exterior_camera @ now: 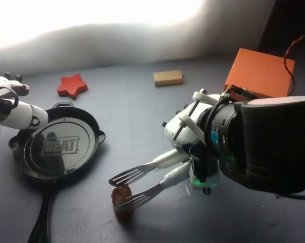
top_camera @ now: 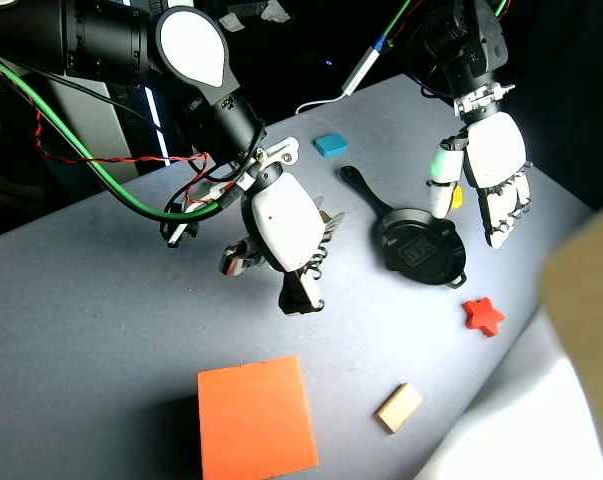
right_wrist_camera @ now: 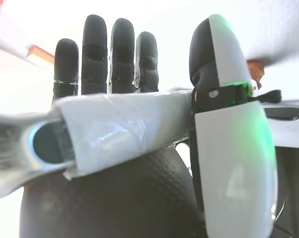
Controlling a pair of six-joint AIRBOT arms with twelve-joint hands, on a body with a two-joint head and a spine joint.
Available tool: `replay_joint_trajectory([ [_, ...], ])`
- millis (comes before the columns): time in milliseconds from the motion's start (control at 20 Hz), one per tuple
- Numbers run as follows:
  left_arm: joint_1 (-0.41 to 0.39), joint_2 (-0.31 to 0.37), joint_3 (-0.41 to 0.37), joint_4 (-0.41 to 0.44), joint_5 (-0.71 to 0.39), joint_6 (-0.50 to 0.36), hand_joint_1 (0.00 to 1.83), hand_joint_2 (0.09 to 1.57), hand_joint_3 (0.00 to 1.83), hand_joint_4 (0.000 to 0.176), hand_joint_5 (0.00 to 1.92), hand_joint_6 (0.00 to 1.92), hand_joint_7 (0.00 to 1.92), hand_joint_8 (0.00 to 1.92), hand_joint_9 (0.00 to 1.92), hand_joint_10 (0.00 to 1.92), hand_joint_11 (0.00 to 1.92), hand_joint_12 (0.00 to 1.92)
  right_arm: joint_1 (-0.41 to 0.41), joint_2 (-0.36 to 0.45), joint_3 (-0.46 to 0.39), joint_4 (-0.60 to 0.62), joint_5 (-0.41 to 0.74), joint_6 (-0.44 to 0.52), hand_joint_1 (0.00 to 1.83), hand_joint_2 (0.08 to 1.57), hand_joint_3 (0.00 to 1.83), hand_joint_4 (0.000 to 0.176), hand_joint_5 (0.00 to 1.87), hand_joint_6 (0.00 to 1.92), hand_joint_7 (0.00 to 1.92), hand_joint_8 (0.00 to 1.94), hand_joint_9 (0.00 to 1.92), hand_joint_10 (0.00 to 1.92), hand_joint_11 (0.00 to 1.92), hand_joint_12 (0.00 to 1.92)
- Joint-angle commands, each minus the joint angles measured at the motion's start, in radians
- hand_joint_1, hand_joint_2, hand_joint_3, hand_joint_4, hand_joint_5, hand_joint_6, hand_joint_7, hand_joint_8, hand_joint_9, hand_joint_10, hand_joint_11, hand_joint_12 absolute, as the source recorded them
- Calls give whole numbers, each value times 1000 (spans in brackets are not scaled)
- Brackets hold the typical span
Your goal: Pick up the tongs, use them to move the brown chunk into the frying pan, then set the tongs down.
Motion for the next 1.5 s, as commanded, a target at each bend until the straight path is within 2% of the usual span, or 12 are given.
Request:
replay_joint_trajectory([
  [0, -2, 10, -2, 43, -11, 2, 43, 1361, 1, 9, 71, 4, 135, 5, 172, 6, 0, 769, 4, 1, 3, -66, 15, -2, 979, 1077, 0, 0, 773, 0, 844, 1, 790, 3, 182, 1321],
  [200, -2, 10, -2, 43, -11, 3, 73, 1349, 0, 6, 91, 10, 158, 8, 195, 15, 0, 848, -10, -12, 6, -98, 18, 2, 986, 1076, 0, 0, 769, 0, 836, 0, 786, 1, 168, 1325],
  [350, -2, 10, -3, 43, -11, 3, 40, 1347, 0, 8, 87, 5, 151, 2, 184, 9, 0, 804, -14, -22, 12, -98, 19, 4, 982, 1079, 0, 0, 764, 1, 832, 0, 780, 0, 156, 1334],
  [450, -2, 10, -4, 43, -11, 4, 26, 1349, 0, 5, 106, 11, 170, 6, 202, 15, 0, 848, -14, -27, 17, -99, 20, 4, 995, 1081, 1, 0, 766, 2, 835, 1, 780, 1, 150, 1337],
  [650, -2, 10, -5, 43, -11, 5, 57, 1343, 0, 2, 95, 3, 163, 3, 192, 8, 0, 792, -14, -45, 39, -100, 22, 4, 1017, 1082, 3, 0, 831, 26, 887, 17, 828, 19, 215, 1322],
  [950, -2, 10, -7, 43, -11, 6, 11, 1340, 0, 0, 106, 11, 165, 5, 199, 9, 0, 882, -12, -47, 40, -101, 26, 0, 1057, 1109, 7, 0, 933, 39, 990, 25, 938, 50, 363, 1270],
  [1000, -2, 10, -7, 43, -11, 6, 1, 1339, 0, 0, 126, 16, 190, 11, 222, 17, 0, 910, -12, -47, 40, -101, 26, -3, 1129, 1123, 0, 0, 953, 800, 1064, 22, 1005, 60, 429, 1267],
  [1050, -2, 10, -7, 43, -11, 6, 0, 1340, 0, 0, 123, 12, 191, 7, 222, 15, 0, 891, -11, -47, 40, -101, 26, -4, 1135, 1147, 5, 0, 906, 1075, 1092, 19, 1028, 61, 450, 1263],
  [1100, -2, 10, -7, 43, -11, 6, 13, 1335, 0, 0, 135, 11, 212, 7, 246, 21, 0, 944, -11, -46, 40, -101, 26, -4, 1137, 1147, 0, 0, 913, 1071, 1112, 19, 1048, 63, 480, 1269],
  [1200, -2, 10, -7, 43, -11, 6, 0, 1340, 1, 0, 90, 2, 174, 1, 212, 5, 0, 910, -10, -46, 40, -101, 27, -4, 1133, 1159, 0, 0, 901, 1092, 1139, 14, 1072, 55, 499, 1282],
  [1300, -2, 10, -8, 43, -11, 6, 36, 1343, 1, 0, 98, 10, 191, 5, 228, 10, 0, 910, -10, -46, 40, -101, 27, -6, 1144, 1136, 0, 0, 956, 1011, 1213, 19, 1143, 55, 598, 1182],
  [1450, -2, 10, -8, 43, -11, 6, 9, 1345, 1, 0, 94, 6, 188, 1, 224, 6, 0, 874, -8, -44, 39, -101, 27, -9, 1107, 1196, 6, 0, 843, 1193, 1274, 20, 1246, 66, 690, 1168],
])
